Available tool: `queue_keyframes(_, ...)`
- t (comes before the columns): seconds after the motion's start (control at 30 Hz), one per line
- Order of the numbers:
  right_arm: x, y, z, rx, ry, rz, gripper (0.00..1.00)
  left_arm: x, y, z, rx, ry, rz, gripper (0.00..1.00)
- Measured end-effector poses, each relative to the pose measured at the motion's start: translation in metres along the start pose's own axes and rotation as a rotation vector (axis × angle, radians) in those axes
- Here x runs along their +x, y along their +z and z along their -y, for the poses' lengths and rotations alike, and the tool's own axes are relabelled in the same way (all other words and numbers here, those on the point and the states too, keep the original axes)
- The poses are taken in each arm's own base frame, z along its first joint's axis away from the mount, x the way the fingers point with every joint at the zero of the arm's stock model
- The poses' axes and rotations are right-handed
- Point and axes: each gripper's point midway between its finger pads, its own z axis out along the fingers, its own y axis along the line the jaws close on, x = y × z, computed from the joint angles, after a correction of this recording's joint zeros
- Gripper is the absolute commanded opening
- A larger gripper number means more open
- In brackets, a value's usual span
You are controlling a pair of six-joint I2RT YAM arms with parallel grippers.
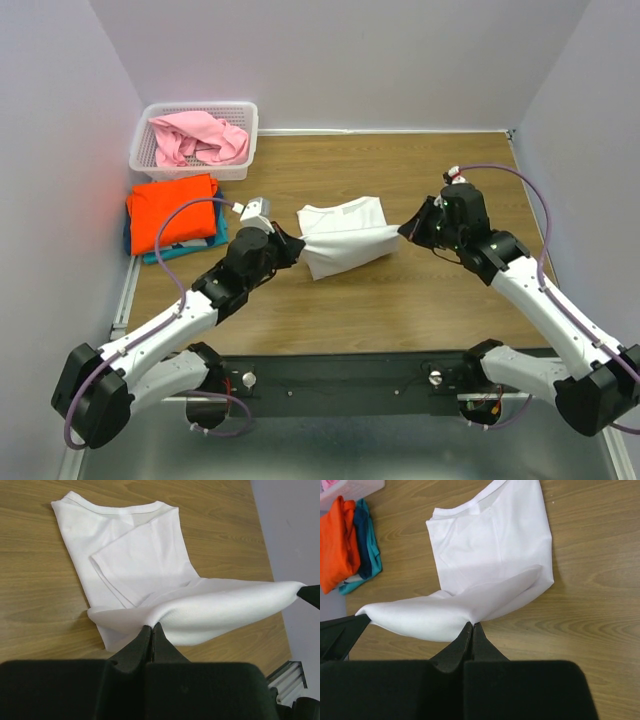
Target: Fold and stack the t-shirts
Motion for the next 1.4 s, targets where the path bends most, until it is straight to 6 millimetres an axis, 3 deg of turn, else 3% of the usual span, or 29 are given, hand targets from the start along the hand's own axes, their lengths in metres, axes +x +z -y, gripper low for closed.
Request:
queue_keyframes(0.4,-0.019,0.024,-0.004,0.044,-0.009,0.030,0.01,-0.020,0.032,-0.005,-0.003,0.039,-0.003,0.00)
queue_keyframes(0.83,-0.052,0.070,-0.008,0.111,-0.031,0.065,0.01,-0.044,0.072,-0.014,-0.005,0.056,-0.018,0.00)
queue_keyframes(1.23,-0.082,0.110,0.009,0.149,-0.008,0.067,0.01,-0.062,0.114,-0.025,0.001,0.060,-0.049,0.00)
queue_keyframes(1.4,-0.085,0.133,0.015,0.143,-0.008,0.033,0.01,-0.059,0.134,-0.044,-0.029,0.045,-0.080,0.00)
